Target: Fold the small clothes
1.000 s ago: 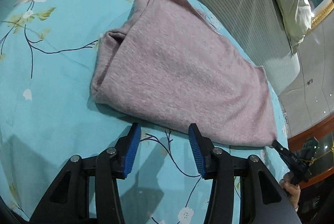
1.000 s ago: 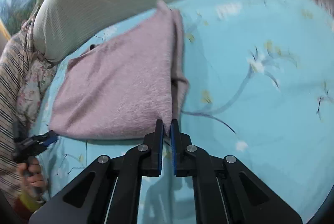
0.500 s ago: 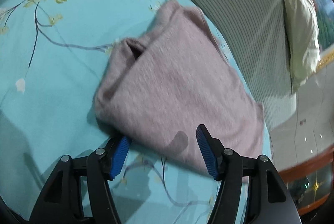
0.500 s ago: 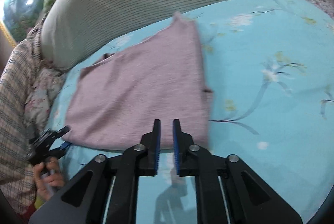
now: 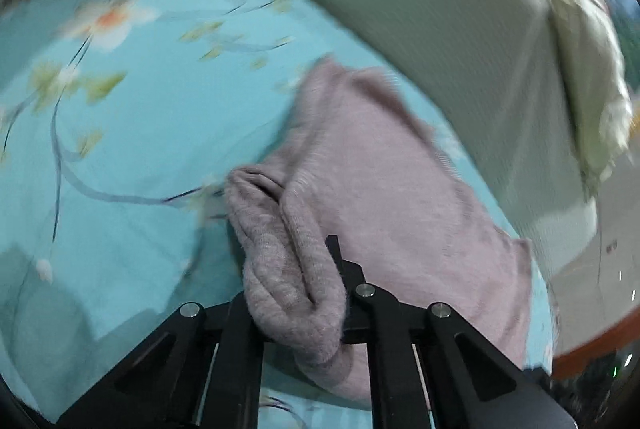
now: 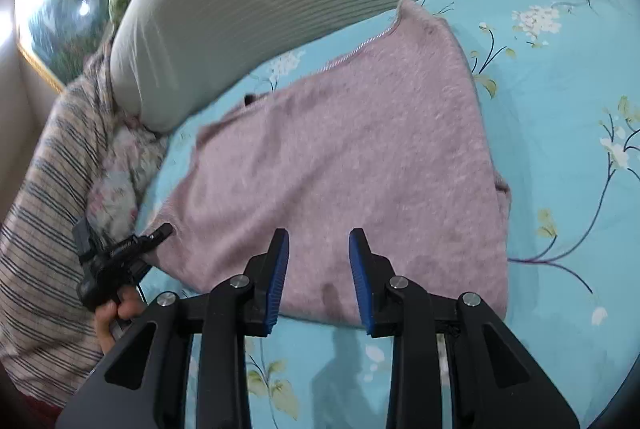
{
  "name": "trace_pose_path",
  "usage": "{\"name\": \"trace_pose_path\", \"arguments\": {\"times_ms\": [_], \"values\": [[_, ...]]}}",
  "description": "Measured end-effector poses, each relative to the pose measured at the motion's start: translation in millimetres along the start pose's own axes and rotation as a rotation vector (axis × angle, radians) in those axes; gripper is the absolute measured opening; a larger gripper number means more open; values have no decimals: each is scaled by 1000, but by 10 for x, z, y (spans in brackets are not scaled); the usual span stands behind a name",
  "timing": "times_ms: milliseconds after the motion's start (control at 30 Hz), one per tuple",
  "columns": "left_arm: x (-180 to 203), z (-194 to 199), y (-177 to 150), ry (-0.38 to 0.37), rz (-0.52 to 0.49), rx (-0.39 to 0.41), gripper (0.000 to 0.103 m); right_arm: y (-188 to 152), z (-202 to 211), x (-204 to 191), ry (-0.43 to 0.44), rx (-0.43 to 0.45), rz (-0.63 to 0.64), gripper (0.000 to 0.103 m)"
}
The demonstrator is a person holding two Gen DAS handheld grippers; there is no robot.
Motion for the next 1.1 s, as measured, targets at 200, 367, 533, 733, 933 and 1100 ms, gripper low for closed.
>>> {"name": "trace_pose_path", "arguments": {"times_ms": [200, 367, 533, 733, 933, 1100], "values": [[918, 86, -118, -151, -289, -7, 7, 160, 102, 178, 94, 40, -76, 33], [1555, -122, -506, -218, -495, -83, 7, 324, 46, 207, 150, 33, -85, 33], [1721, -523, -942, -199, -577, -203, 7, 507, -244, 177, 174, -27, -101, 55], [1560, -533, -925, -264, -520, -224, 7, 809, -723, 18, 224, -114, -76, 55], [1440, -347, -825, -301, -504, -206, 6, 1142, -1446, -87, 273, -226, -85, 62], [1463, -326, -865, -299, -517, -210, 6, 1371, -1821, -101, 318, -249, -120, 23]]}}
Point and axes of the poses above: each gripper's, at about its wrist camera, not at the fingertips, and z roughly against the way its jaws point, x to its right, y to its top, the point moved 1 cm from there along -z, roughly the way its jaws point, and after that the axes turned 6 degrees about -x, right-handed, at the moved point
